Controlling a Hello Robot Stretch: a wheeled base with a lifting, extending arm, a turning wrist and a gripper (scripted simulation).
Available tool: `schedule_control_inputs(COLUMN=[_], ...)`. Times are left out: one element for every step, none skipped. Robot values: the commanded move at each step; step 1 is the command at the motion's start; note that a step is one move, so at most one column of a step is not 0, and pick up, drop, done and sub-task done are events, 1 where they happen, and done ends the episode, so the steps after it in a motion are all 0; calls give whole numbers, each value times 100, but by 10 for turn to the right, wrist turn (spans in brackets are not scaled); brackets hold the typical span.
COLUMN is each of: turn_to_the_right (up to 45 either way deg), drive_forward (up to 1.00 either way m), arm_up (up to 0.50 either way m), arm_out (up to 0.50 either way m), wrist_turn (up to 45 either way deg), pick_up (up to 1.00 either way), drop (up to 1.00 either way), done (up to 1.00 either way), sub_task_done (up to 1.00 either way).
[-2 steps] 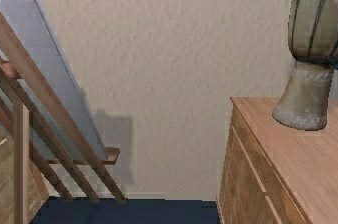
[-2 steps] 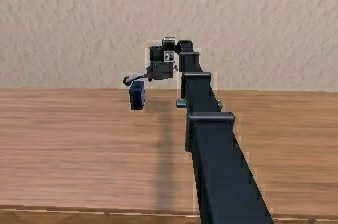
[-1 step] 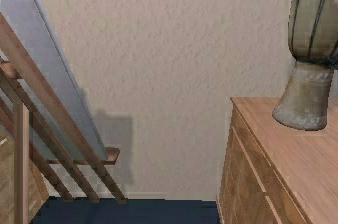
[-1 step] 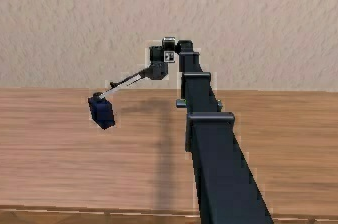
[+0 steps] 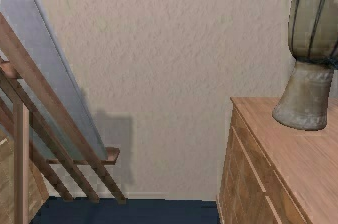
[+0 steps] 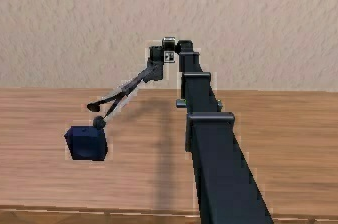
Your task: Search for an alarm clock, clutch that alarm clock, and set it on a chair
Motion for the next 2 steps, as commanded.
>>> schedule_control_inputs(turn_to_the_right=[0, 0], drive_forward=[0, 0], arm_up=[0, 0], arm_out=[0, -48], wrist_turn=[-120, 0], pick_up=[0, 0], drop=[0, 0], done=[0, 0], sub_task_done=[0, 0])
